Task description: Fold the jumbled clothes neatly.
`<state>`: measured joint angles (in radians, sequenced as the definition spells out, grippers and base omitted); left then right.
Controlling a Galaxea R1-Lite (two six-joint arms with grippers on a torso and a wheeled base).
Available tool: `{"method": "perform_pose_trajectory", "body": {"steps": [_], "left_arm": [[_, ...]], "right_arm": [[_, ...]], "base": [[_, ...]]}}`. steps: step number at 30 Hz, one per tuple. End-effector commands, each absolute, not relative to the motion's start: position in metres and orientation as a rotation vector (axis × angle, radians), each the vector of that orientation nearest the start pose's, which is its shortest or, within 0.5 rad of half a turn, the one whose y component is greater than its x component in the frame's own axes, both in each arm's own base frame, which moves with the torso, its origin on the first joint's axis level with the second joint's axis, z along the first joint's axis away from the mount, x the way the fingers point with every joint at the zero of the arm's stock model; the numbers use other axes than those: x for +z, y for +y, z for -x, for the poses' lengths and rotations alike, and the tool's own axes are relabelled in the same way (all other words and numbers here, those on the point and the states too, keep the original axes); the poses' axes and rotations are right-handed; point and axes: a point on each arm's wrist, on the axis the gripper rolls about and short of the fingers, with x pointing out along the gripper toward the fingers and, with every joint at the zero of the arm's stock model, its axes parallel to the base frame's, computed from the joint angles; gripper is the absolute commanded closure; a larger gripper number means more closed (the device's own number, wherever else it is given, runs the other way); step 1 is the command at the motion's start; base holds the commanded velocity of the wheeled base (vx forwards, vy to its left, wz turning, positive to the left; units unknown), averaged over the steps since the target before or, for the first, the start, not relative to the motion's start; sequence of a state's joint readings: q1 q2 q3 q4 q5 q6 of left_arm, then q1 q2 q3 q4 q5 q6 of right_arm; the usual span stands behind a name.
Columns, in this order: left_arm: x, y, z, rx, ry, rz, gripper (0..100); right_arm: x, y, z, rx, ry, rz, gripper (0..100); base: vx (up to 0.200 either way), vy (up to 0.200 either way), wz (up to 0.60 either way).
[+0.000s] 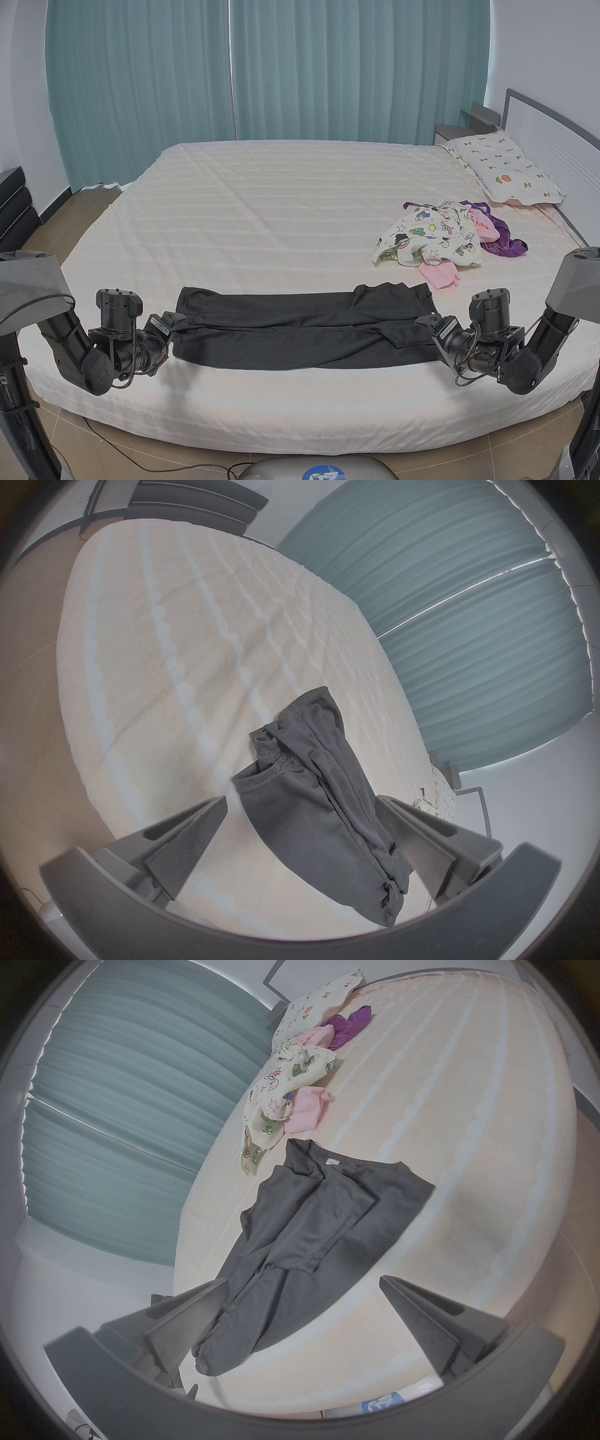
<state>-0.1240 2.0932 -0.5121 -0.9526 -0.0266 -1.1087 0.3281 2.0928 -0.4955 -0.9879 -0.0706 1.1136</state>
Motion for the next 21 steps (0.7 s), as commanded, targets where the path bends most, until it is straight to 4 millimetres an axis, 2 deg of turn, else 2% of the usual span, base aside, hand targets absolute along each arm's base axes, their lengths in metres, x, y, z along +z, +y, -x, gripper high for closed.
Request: {"method": "perform_pose_trajectory", "body": {"steps": [1, 2, 13, 21], "left_arm": [[0.021, -0.039, -0.301, 0.224, 0.654, 1.035, 0], [0.021, -0.039, -0.301, 0.224, 0.659, 1.031, 0], [0.012, -0.047, -0.303, 0.223, 0.684, 1.012, 0], [0.000, -0.068, -0.327, 0.213, 0.657, 0.983, 0]], "right_arm": [[0.020, 0.097, -0.287, -0.115, 0.683, -0.946, 0], [0.020, 0.097, -0.288, -0.114, 0.682, -0.946, 0], [0.014, 0.097, -0.289, -0.124, 0.698, -0.946, 0], [0.011, 0.098, -0.291, -0.126, 0.703, -0.945, 0]], "base": [[-0.200, 0.000, 0.00], [-0.200, 0.000, 0.00], [0.000, 0.000, 0.00], [0.000, 0.000, 0.00]]}}
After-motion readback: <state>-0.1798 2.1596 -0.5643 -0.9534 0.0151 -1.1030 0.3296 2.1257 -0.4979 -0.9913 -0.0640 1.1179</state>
